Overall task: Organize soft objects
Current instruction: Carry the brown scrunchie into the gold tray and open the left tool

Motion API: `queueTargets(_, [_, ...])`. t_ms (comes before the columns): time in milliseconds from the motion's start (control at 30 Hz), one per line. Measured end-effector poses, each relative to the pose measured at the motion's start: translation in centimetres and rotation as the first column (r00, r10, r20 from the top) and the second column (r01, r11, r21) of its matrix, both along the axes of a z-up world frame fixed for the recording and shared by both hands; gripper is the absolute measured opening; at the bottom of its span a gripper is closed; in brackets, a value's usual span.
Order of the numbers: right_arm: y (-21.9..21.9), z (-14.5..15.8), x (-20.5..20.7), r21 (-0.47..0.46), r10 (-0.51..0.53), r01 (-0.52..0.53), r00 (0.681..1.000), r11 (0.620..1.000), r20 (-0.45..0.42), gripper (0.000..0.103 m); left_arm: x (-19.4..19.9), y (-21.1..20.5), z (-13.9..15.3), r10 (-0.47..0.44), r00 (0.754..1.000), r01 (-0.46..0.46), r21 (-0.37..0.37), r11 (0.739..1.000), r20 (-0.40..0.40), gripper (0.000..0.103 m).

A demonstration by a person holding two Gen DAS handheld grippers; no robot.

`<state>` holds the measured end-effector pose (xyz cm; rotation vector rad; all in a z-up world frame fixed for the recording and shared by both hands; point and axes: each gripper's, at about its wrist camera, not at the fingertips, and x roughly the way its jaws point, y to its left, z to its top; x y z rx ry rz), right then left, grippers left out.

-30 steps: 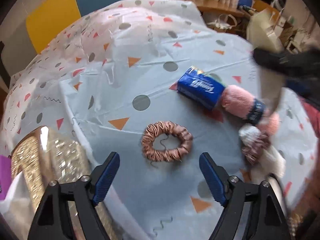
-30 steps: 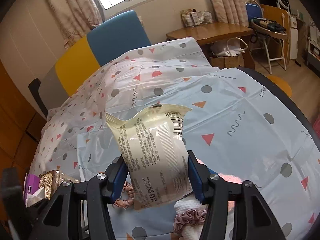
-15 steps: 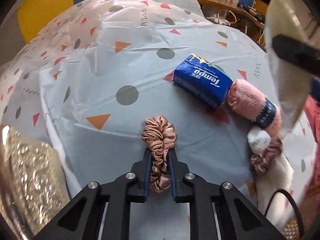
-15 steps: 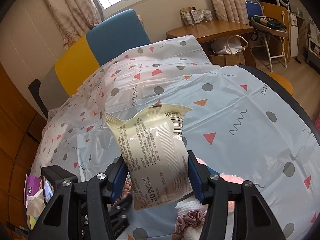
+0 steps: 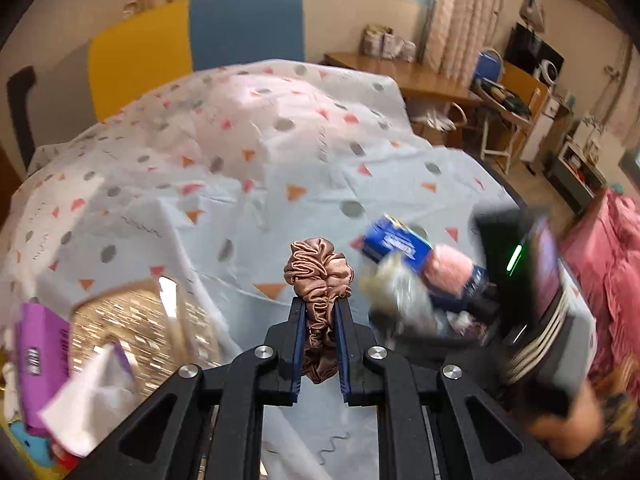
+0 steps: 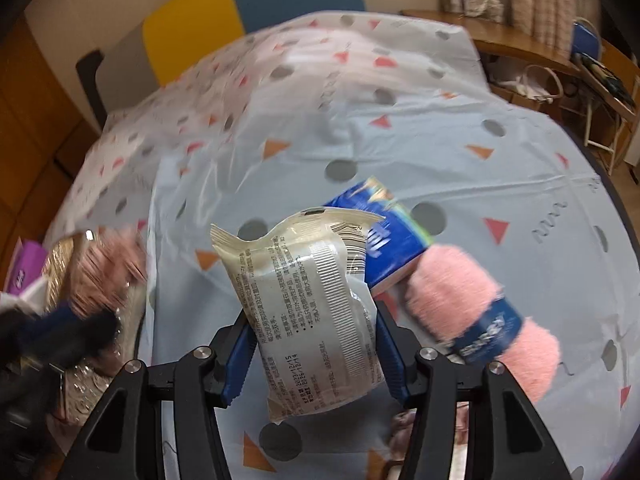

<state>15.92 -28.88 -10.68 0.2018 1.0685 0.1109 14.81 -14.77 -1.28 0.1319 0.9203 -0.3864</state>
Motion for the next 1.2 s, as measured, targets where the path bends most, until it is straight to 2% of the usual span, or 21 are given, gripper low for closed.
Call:
queueTargets(67, [1.2,-1.0,0.2,-0.053,0.039,-0.040,0.999,0.998,-0.028,0.056,0.9,1.5,0.9,0.044,0.999,-0.044,-0.027,0.999,-0.013,0.014])
queueTargets(133, [2.1,-1.2,-0.2,-0.107,0.056,-0.057,0.998,0.993,-0.013,0.056,1.8,3.1,2.0,0.090,0.996,-0.090,-0.044,0.995,-0.007,0.014])
queueTargets(367, [2.8,-2.0,-0.6,-0.154,0.086,-0.087,0.996,0.984,-0.012,0.057,3.8,9.6,6.1,0.225,0.972,-0.219,-0.081,0.972,0.066,0.014])
queueTargets(533, [3.6,-2.3,-0.6,-0.216,0.112,-0.113,0.994,0.970,-0.019,0.059,3.7,16.5,8.1,0.331,0.934,-0.318,-0.109,0.942,0.136,0.014])
queueTargets(667, [3.8,-2.3,-0.6,-0.242,0.120,-0.120,0.993,0.963,-0.016,0.059,2.5,22.6,7.7,0.411,0.902,-0.396,-0.126,0.909,0.130,0.014])
queueTargets(833, [4.0,-2.4,-0.7,-0.271,0.131,-0.129,0.991,0.954,-0.013,0.058,-0.8,30.9,5.8,0.523,0.848,-0.509,-0.140,0.849,0.088,0.014])
queueTargets(1033, [4.0,-2.4,-0.8,-0.276,0.134,-0.132,0.991,0.952,-0.010,0.058,-6.3,40.4,1.8,0.664,0.748,-0.657,-0.129,0.743,0.014,0.014])
queueTargets(1133, [4.2,-2.4,-0.9,-0.292,0.138,-0.134,0.990,0.947,-0.007,0.058,-8.8,43.9,-0.6,0.720,0.693,-0.718,-0.129,0.684,-0.045,0.014])
queueTargets(1200, [4.3,-2.4,-1.0,-0.290,0.134,-0.131,0.991,0.948,-0.010,0.058,-10.0,45.3,-2.2,0.740,0.668,-0.743,-0.123,0.658,-0.078,0.014])
